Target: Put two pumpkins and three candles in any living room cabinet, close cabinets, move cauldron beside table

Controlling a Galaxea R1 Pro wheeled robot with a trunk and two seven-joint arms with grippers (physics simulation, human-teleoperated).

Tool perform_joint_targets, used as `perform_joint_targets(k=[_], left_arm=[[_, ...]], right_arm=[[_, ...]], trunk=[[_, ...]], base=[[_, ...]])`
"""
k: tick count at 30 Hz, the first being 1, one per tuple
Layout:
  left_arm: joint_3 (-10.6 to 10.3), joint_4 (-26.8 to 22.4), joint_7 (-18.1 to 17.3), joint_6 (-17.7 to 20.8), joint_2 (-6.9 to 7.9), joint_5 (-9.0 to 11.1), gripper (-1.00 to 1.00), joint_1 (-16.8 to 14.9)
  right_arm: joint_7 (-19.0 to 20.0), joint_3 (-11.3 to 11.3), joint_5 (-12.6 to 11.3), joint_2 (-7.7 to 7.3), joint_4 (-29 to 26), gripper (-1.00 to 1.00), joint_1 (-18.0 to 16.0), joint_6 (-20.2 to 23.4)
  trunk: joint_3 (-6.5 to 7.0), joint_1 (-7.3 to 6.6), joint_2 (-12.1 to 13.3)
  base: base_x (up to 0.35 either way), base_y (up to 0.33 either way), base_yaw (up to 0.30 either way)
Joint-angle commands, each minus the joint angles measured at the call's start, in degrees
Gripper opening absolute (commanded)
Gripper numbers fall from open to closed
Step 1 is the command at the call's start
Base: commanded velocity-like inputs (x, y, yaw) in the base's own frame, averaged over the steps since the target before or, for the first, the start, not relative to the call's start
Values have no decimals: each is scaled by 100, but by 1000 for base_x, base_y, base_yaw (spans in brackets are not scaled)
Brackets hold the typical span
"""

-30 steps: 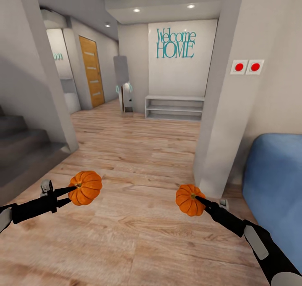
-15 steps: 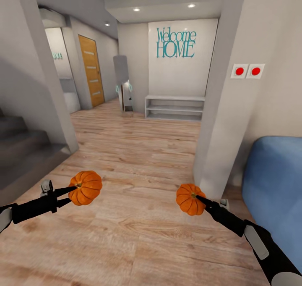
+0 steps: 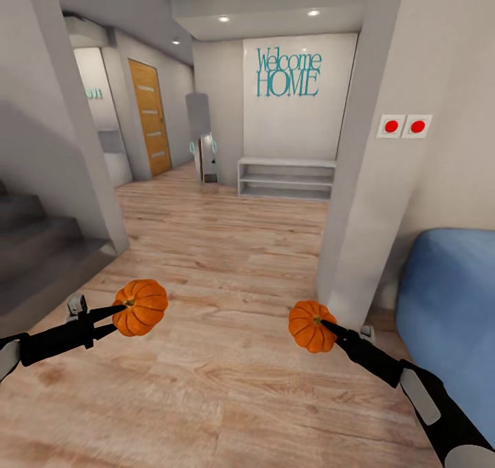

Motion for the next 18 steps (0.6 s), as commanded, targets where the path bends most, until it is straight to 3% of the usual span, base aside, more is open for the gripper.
perform_joint_targets(k=[1, 18], left_arm=[[-22, 4, -8, 27, 6, 30, -100, -5], [-32, 4, 53, 27, -13, 30, -100, -5]], right_arm=[[4, -6, -20, 1, 1, -100, -3, 38], [-3, -6, 13, 2, 1, -100, -3, 38]], trunk=[[13, -24, 39], [318, -397, 721]], base=[[0, 0, 0], [0, 0, 0]])
